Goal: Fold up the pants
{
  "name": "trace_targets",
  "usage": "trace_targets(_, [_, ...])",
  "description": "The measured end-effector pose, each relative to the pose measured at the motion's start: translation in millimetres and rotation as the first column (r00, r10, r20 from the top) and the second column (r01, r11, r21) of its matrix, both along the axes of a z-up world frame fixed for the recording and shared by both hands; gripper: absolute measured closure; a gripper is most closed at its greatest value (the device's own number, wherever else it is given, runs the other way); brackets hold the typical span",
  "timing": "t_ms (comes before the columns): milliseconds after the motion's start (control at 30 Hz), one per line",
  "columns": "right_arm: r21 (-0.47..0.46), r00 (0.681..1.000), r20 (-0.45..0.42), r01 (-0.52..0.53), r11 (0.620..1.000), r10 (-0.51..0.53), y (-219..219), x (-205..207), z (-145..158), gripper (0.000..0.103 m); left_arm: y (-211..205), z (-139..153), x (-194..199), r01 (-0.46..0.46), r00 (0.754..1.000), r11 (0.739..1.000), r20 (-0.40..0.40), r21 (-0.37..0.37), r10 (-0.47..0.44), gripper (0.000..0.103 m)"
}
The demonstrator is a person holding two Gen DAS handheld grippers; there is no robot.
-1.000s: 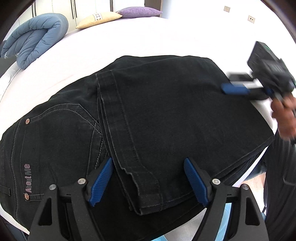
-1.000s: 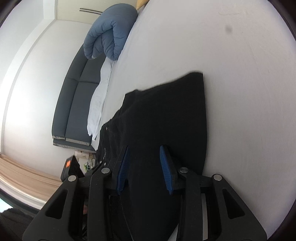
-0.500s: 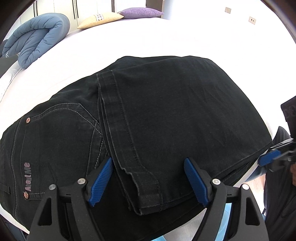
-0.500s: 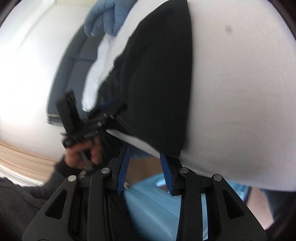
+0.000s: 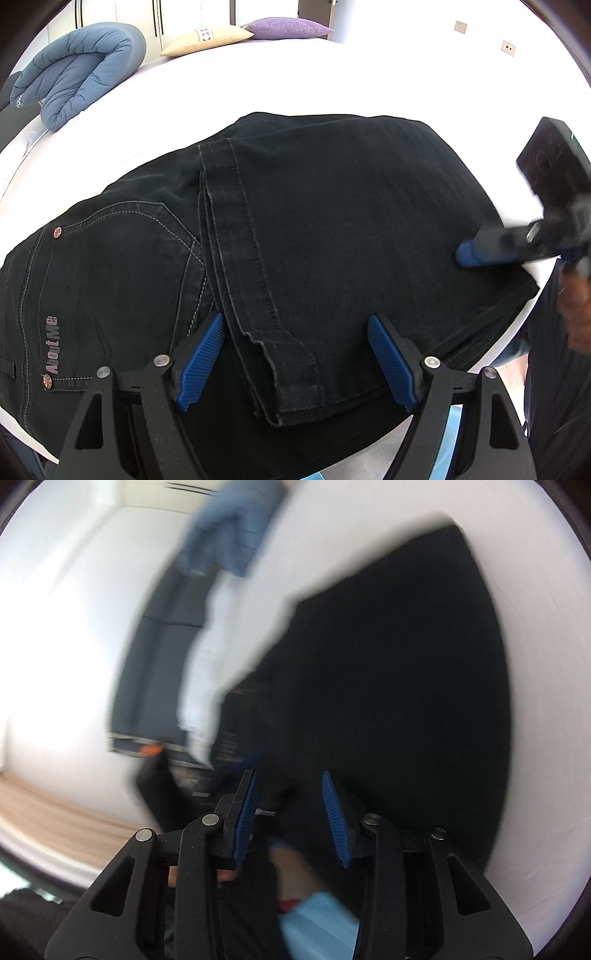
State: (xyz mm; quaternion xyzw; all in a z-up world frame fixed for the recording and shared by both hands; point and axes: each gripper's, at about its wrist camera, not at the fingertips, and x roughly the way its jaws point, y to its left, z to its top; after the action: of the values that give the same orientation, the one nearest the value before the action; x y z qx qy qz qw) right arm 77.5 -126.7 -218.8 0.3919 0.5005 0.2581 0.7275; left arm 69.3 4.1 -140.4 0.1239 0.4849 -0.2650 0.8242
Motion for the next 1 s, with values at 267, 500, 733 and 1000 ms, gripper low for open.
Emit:
trace_targets(267, [-0.129,0.999,0.037,0.001,0.992,0.004,12,-35,15,0.077,3,-3,1,-0.007,1.0,1.0,-0.003,-0.017,0.007,0.02])
trace_targets(500, [-0.14,0.998,0.038,0.055,0.989,-0.05,1,-79,38,0.076,17,5,-1,-0.047,0.999,0.996,-0.011,-0.08,0.046,0.021])
trace_targets(733, [-0.031,0.978,0.206,0.001,1.0,0.005,24,-44,98,0.074,121,48,-9,-0.307,0.948,0.851,-0.056,-0.426,0.314,0.02])
trace_targets(1000, [0.142,0.987,0.132,-0.108,0.984,0.089,87,48,67,0.074,275,43,-20,-0.602,0.753,0.483,-0.251,-0.636,0.608,0.01])
